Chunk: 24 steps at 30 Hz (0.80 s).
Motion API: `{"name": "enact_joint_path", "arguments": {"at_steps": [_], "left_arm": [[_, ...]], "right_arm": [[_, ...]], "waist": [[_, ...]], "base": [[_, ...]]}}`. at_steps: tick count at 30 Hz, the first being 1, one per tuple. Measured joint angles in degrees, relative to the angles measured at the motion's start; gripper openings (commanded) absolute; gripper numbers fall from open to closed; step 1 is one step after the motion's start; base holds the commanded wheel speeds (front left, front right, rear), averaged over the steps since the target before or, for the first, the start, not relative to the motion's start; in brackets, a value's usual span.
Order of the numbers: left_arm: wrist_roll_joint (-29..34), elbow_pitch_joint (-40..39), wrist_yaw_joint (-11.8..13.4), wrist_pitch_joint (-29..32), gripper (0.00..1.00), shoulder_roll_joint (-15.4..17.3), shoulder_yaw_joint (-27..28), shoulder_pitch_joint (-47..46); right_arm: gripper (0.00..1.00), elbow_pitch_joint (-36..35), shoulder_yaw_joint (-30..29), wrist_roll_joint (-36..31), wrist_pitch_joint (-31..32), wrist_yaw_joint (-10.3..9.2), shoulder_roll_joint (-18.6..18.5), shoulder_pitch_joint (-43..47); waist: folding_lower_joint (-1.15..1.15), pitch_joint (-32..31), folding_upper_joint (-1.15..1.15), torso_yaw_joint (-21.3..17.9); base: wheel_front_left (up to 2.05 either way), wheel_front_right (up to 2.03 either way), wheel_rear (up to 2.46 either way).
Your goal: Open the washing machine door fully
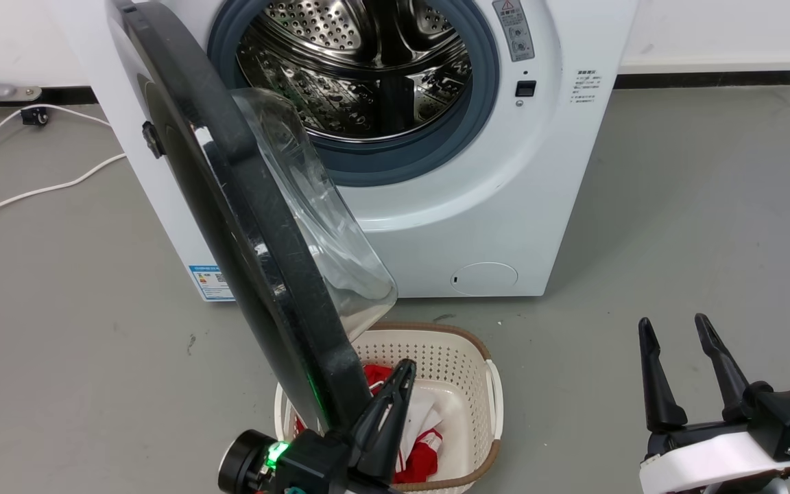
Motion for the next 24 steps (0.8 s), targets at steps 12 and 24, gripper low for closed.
{"name": "enact_joint_path", "arguments": {"at_steps": [12,24], "left_arm": [[-1.1,4.4,3.4,-0.2,0.00,0.0,2.1,-0.8],[-0.7,4.4,5.3,-1.3,0.00,0.1,2.2,-0.2]], "right_arm": [[1.00,0.5,0.3,0.7,0.1,0.00,0.0,0.0],[1.00,0.6,-0.6,1.2,0.1,0.00,0.0,0.2]], "waist": [[0.00,0.4,0.00,-0.7],[0.00,0.7,0.00,0.9]], "base": [[0.00,0.00,0.00],[0.00,0.00,0.00]]}}
